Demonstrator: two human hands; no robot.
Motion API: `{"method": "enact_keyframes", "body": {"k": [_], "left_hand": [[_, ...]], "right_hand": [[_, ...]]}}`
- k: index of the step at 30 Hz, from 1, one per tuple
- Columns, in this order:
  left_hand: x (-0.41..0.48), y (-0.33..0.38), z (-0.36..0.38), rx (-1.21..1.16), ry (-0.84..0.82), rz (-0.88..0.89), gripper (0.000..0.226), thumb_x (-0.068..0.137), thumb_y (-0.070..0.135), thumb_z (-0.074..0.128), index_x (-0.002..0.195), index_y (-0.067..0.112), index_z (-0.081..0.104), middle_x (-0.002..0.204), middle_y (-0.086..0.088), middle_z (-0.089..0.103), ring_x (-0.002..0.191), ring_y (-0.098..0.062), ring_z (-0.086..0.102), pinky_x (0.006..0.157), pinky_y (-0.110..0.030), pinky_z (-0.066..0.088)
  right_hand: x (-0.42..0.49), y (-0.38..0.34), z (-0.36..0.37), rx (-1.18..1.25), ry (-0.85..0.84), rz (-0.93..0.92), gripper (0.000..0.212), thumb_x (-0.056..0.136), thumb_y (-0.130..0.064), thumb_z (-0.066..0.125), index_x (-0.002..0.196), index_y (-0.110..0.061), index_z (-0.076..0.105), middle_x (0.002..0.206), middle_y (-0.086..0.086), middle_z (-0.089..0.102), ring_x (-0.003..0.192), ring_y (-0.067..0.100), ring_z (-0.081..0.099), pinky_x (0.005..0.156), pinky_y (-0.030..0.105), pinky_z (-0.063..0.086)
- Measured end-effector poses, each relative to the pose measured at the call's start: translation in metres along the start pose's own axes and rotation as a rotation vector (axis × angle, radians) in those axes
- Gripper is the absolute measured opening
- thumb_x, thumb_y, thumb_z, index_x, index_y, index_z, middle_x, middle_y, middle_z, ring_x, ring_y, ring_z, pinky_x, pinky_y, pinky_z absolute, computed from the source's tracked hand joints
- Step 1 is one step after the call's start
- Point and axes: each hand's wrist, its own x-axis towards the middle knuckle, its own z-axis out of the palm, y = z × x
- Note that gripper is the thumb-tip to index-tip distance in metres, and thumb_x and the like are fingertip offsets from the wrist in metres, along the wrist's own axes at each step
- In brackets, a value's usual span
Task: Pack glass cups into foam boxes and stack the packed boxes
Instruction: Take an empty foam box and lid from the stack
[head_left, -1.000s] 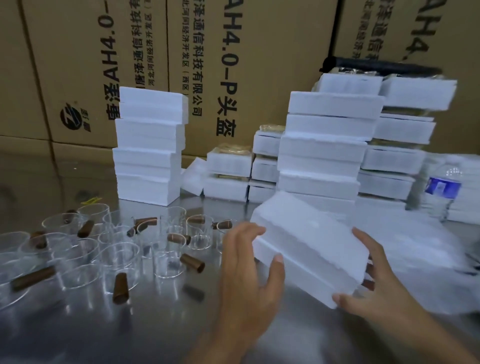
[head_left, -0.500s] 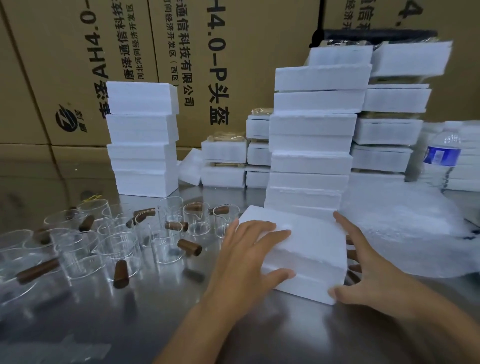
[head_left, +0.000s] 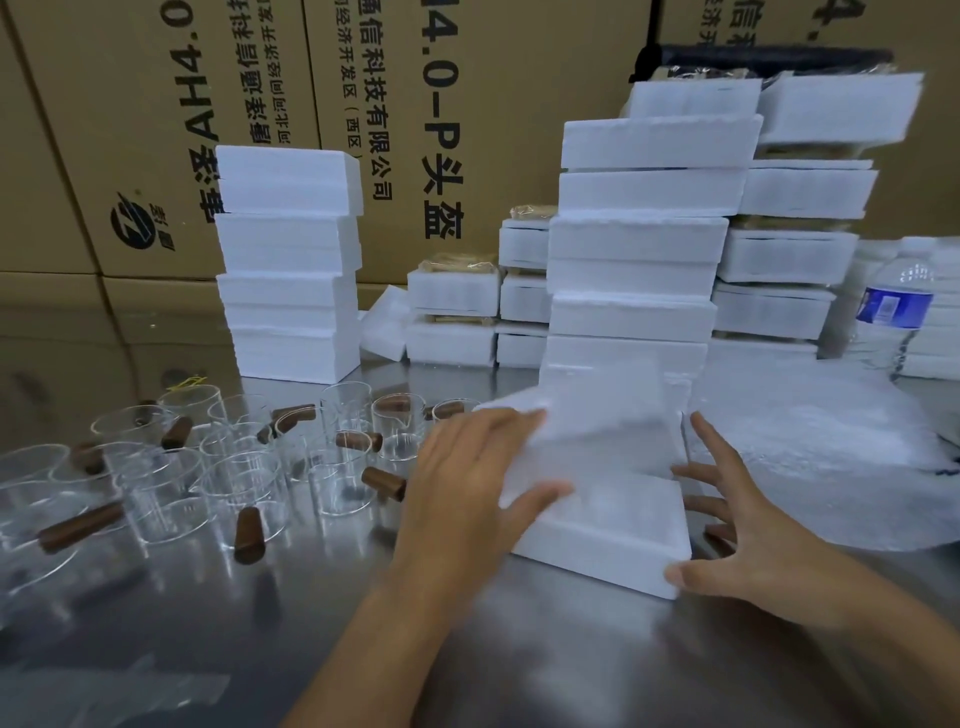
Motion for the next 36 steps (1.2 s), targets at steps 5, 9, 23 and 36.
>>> {"method": "enact_keyframes", "body": {"k": [5, 9, 23, 36], "left_hand": [[0.014, -0.006, -0.022, -0.338, 0.391, -0.672, 0.054, 0.087, 0.065, 0.043, 0.101, 0.014, 0.053, 0.085, -0.001, 0.059, 0.072, 0.0, 0.056, 0.061, -0.01, 0.043], [0.017, -0.028, -0.033, -0.492, 0.722, -1.079, 0.048, 0.092, 0.057, 0.044, 0.107, 0.012, 0.052, 0.092, 0.007, 0.059, 0.069, 0.006, 0.056, 0.046, -0.001, 0.038], [0.015, -0.049, -0.037, -0.686, 0.912, -1.454, 0.052, 0.084, 0.045, 0.067, 0.118, 0.007, 0.056, 0.088, 0.009, 0.062, 0.069, -0.002, 0.061, 0.045, -0.02, 0.052], [0.005, -0.061, -0.031, -0.497, 1.019, -1.368, 0.058, 0.077, 0.039, 0.076, 0.105, 0.018, 0.03, 0.118, -0.001, 0.05, 0.086, -0.008, 0.055, 0.048, -0.003, 0.043]], "right_hand": [[0.002, 0.003, 0.0, -0.015, -0.015, 0.002, 0.12, 0.051, -0.046, 0.081, 0.122, -0.076, -0.01, 0.127, -0.037, 0.027, 0.116, -0.012, 0.038, 0.091, 0.017, 0.035], [0.003, 0.006, 0.002, -0.059, -0.039, 0.002, 0.12, 0.052, -0.047, 0.083, 0.12, -0.078, -0.011, 0.126, -0.041, 0.023, 0.115, -0.016, 0.034, 0.094, 0.019, 0.033], [0.004, 0.007, 0.004, -0.062, -0.038, -0.002, 0.118, 0.057, -0.041, 0.083, 0.119, -0.079, -0.01, 0.126, -0.038, 0.025, 0.126, 0.0, 0.033, 0.1, 0.022, 0.03], [0.003, 0.002, 0.005, -0.07, -0.046, 0.014, 0.119, 0.046, -0.058, 0.082, 0.119, -0.079, -0.009, 0.124, -0.04, 0.023, 0.125, -0.001, 0.032, 0.103, 0.024, 0.028]]}}
